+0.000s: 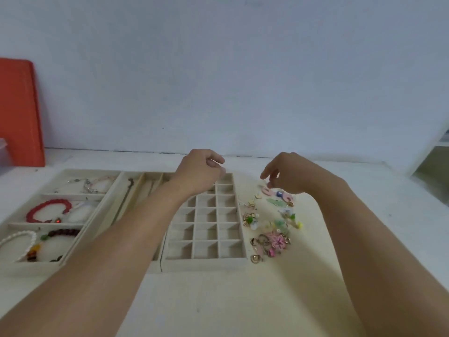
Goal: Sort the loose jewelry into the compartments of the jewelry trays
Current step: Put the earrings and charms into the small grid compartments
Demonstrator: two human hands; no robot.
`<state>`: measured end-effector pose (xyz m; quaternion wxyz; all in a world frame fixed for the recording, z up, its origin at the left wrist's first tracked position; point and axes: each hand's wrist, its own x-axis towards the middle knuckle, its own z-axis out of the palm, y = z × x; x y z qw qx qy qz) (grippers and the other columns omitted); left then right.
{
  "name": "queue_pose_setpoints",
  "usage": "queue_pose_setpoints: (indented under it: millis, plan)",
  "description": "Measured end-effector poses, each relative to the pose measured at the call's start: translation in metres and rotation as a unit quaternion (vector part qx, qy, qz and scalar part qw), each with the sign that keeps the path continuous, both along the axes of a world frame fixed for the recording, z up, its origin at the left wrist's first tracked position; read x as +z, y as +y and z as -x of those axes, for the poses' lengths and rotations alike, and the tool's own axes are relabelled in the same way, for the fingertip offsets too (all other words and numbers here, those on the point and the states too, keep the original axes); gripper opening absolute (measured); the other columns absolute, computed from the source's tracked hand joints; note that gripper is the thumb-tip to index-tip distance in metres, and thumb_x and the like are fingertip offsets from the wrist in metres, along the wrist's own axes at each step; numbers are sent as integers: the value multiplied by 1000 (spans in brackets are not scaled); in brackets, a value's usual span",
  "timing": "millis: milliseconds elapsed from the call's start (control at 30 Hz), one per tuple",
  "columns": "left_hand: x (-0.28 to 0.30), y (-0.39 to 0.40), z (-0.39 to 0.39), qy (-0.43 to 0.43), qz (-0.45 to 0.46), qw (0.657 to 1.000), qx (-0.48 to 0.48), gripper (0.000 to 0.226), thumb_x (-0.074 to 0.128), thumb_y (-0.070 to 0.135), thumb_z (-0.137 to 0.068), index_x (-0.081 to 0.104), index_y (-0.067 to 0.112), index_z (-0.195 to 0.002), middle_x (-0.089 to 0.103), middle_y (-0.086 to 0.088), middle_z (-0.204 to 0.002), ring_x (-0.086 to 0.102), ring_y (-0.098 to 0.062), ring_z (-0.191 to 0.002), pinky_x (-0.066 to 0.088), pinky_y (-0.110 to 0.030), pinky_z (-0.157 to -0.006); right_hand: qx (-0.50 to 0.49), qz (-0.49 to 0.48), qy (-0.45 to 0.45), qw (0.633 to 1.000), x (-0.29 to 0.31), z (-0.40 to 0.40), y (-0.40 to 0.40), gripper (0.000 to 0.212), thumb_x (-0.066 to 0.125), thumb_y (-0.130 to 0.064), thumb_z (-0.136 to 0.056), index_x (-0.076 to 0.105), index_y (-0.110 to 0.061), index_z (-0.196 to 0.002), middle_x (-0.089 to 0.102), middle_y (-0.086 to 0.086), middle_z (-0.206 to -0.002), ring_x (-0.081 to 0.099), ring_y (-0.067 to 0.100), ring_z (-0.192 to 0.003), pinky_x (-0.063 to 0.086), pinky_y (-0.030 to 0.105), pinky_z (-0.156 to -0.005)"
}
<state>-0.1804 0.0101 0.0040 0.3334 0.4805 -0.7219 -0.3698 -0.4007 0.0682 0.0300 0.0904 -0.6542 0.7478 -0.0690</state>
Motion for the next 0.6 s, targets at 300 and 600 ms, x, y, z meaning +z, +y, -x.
queue_pose_setpoints:
  millis: [300, 600]
  plan:
    - [2, 3, 36, -26, 7, 999, -37, 18, 69, 21, -91, 71, 21, -109, 69, 5, -98, 56, -4, -64, 38, -18, -53, -39, -17, 25, 999, -23, 16, -13, 19, 78, -31, -85, 80, -20, -100, 77, -1, -83, 72, 17, -78, 60, 35, -79]
    - [-11, 3, 39, -80, 14, 995, -57, 20, 71, 22, -91, 72, 22, -110, 67, 10, -96, 62, -9, -86, 43, -20, -71, -32, -1, 57, 998, -39, 6, -17, 7, 76, -26, -83, 79, -27, -89, 70, -7, -79, 68, 18, -72, 50, 27, -63]
